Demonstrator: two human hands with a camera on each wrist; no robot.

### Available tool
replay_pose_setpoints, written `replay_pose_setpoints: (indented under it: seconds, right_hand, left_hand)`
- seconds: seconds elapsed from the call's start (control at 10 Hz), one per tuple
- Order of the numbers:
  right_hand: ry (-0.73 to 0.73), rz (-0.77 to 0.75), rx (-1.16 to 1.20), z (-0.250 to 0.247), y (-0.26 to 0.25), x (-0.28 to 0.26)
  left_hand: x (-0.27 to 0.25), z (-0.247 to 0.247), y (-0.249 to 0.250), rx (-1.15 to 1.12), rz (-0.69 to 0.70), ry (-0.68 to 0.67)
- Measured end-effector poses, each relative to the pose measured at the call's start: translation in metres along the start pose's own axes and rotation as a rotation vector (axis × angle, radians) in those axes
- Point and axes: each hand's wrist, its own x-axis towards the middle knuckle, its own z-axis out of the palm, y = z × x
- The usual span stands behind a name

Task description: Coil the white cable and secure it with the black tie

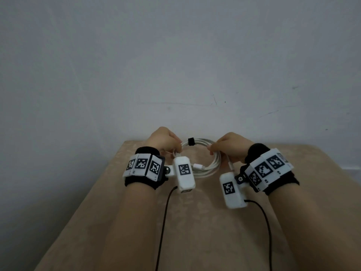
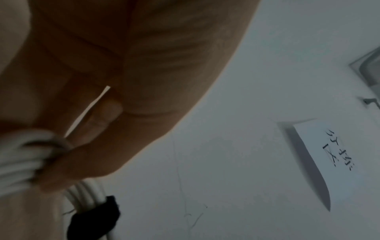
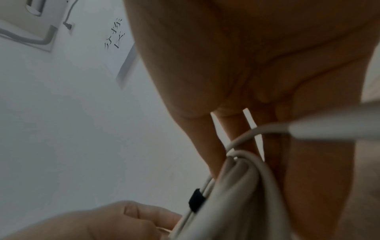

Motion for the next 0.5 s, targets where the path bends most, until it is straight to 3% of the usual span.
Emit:
replay_pose_setpoints:
  seconds: [0.2,0.4,0.5]
  right_hand:
    - [0.022,0.012,-0.227,0.0084,0.0016,0.0024]
    - [0.087,-0.004,-0.217,0.0051,0.0045,0.0074]
    - [0.154,-0.045,-0.143,0.0047,0.0047,0.0113]
  left_hand:
    - [-0.0010,0.0058,-0.0043,0.110,-0.051,-0.017]
    - [0.0020,0.0067,-0.0068,0.051,-0.046,0.007]
    - [0.0075,0.0016,-0.0026,-0.073,0.056,0.107]
